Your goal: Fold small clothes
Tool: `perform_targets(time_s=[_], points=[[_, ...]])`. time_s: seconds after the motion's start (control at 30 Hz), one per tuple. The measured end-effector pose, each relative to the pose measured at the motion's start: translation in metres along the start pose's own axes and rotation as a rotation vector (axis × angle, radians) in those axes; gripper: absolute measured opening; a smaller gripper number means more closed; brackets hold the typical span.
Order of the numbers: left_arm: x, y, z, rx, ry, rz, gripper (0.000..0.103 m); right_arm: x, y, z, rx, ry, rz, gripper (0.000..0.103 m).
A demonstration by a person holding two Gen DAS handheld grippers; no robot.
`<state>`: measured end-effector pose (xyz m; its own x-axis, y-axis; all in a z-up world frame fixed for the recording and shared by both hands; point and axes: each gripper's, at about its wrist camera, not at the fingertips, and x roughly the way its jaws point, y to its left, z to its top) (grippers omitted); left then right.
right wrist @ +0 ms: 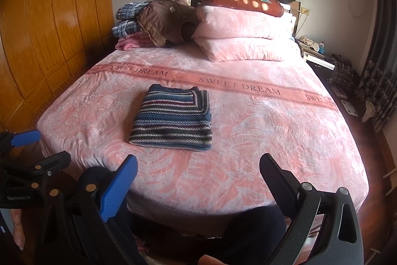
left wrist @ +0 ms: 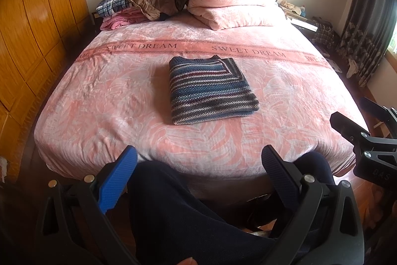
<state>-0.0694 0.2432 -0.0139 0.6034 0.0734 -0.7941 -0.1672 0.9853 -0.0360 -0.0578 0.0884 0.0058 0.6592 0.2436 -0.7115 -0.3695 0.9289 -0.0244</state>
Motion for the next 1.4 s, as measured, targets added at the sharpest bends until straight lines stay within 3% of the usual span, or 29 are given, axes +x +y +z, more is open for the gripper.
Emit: perform_targets(time_s=[1.4], points=[[0.002,-0.006,0.0,0.006,0.001,-0.002,0.1,0.005,-0.012,-0.006,0.018,0.01,0.0,0.099]])
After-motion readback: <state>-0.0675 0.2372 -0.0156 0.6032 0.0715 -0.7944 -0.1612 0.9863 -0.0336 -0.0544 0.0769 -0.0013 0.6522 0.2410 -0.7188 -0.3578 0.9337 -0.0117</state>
